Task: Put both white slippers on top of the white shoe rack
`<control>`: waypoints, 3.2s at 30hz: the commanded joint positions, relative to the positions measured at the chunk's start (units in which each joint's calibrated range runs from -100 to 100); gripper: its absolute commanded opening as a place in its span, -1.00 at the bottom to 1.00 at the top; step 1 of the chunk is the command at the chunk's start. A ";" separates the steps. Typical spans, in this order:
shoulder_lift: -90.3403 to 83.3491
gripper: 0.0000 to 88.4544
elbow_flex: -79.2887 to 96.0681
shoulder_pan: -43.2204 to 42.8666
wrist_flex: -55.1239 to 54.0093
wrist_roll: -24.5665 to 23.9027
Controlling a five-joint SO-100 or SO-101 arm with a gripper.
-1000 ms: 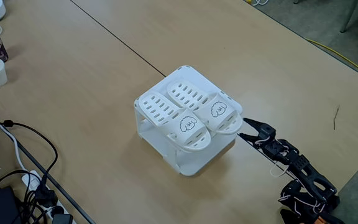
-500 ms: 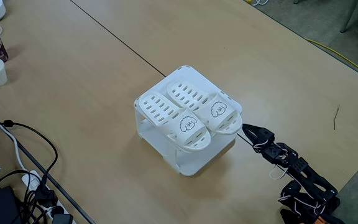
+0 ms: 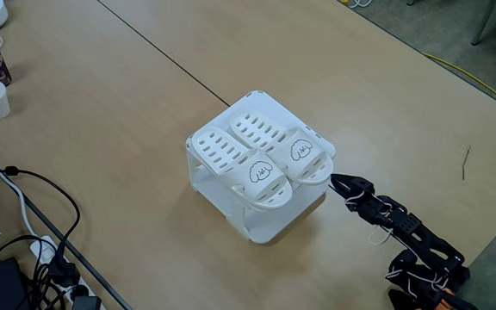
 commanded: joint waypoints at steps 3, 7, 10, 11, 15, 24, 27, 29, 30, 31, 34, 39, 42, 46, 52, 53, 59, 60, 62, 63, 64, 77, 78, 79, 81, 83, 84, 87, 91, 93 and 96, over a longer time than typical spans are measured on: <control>3.64 -0.98 -7.65 -0.86 -0.51 0.42; 5.74 -0.98 -9.82 -1.93 -0.51 0.42; 7.51 -0.98 -11.53 -2.18 -0.51 0.42; 8.01 -0.98 -12.07 -2.18 -0.51 0.42; 10.28 -0.98 -14.60 -2.18 -0.51 0.42; 15.25 -0.98 -19.92 -2.18 -0.51 0.42; 15.67 -0.98 -20.10 -2.18 -0.60 0.42; 15.67 -0.98 -20.01 -2.18 -0.60 0.42; 15.75 -0.98 -20.01 -2.18 -0.60 0.42; 15.75 -0.98 -19.92 -2.18 -0.60 0.42; 15.75 -0.98 -19.65 -2.18 -0.60 0.42; 15.16 -0.98 -19.11 -2.18 -0.51 0.42; 14.24 -0.98 -19.38 -2.34 -0.51 0.42; 9.19 -0.98 -18.66 -5.71 -0.08 0.42; 4.39 -0.98 -12.79 -15.42 0.00 0.42; 3.89 -0.98 -11.71 -16.81 0.00 0.42; 3.13 -0.98 -7.65 -25.20 0.00 0.42; 3.47 -0.98 -7.56 -26.35 0.00 0.42; 5.83 -0.98 -7.65 -27.67 0.00 0.42; 7.26 -0.98 -8.19 -27.92 0.00 0.42; 8.69 -0.98 -8.82 -28.00 -0.17 0.42; 21.81 -0.98 -21.91 -26.60 -0.08 0.42; 22.57 -0.98 -22.81 -26.27 -0.08 0.42; 23.33 -0.98 -23.71 -25.86 -0.08 0.42; 25.01 -0.98 -25.78 -24.71 -0.08 0.42; 26.36 -0.98 -27.59 -23.64 0.00 0.42; 27.28 -0.98 -28.67 -22.90 0.00 0.42; 29.30 -0.98 -30.84 -21.91 0.00 0.42; 31.15 -0.98 -32.46 -21.75 0.00 0.42; 31.99 -0.98 -33.00 -21.67 -0.08 0.42; 32.33 -0.98 -33.27 -21.67 -0.08 0.42</control>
